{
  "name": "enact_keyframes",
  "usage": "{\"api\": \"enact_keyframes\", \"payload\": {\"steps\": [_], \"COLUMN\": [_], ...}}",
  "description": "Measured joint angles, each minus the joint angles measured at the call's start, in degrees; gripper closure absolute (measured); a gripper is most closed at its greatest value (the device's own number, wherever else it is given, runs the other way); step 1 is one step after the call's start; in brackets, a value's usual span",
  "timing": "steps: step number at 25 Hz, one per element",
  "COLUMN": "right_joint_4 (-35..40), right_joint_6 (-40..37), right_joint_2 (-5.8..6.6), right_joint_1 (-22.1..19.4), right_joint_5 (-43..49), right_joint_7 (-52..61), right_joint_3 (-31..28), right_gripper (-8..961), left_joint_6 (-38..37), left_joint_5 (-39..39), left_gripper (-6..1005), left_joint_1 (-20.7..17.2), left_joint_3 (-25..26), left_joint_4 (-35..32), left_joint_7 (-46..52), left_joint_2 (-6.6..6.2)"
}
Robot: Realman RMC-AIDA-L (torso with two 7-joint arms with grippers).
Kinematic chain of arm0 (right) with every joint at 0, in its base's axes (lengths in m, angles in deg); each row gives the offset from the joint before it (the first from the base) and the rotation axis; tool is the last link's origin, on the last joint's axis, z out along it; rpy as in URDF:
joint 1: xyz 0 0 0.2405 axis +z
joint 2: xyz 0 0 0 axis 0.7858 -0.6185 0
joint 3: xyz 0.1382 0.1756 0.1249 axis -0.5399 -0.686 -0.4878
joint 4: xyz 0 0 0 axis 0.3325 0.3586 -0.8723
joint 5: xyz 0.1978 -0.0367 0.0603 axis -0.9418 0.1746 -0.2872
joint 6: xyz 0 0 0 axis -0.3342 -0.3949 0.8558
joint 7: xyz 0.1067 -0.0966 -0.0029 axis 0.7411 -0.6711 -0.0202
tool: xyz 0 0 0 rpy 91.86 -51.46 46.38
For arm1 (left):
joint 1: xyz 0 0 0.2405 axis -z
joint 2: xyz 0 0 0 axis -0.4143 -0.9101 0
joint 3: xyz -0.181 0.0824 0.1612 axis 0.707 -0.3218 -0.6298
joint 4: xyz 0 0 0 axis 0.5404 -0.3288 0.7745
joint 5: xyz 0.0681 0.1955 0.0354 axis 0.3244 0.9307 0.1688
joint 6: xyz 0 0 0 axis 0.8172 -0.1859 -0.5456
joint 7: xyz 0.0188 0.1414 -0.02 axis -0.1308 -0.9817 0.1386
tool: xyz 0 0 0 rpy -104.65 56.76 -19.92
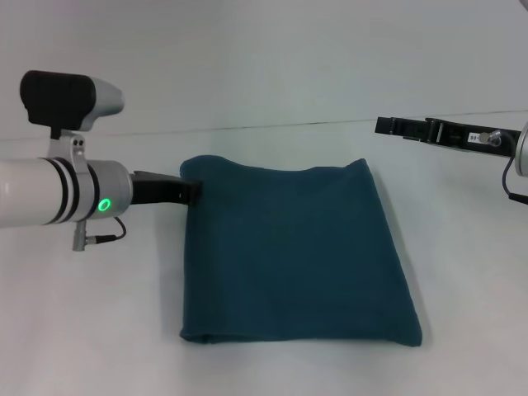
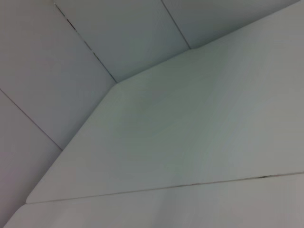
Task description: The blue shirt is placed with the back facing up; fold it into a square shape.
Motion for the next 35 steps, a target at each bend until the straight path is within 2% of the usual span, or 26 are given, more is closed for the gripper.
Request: {"api": "enact_keyframes", "payload": {"steps": [8,27,35], "right_joint_4": [0.0,-0.1,-0.6], "right_joint_6": [0.2,0.9,1.0], "right_joint_2": [-0.12,-0.21,-0.07], "right_joint_1": [0.1,-0.1,-1.3], "right_joint_5": [0.0,0.3,0.8], "right_joint_7": [0.0,0.0,-0.8], "right_joint_3": [0.3,0.4,0.1], "right_gripper": [146,141,139], "left_joint_6": [1.9,-0.9,-2.1], "left_joint_5": [3.8,2.8,2.4], "left_gripper": [1001,988,666], "left_joint_1": [-0.4,-0.8,-3.5], "left_joint_3": [0.3,0.6,4.1], "left_joint_4": [-0.5,-3.2,-6.4], "left_joint_7": [1.9,1.5,2.0], "left_joint_2": [-0.23,0.33,0.32]}}
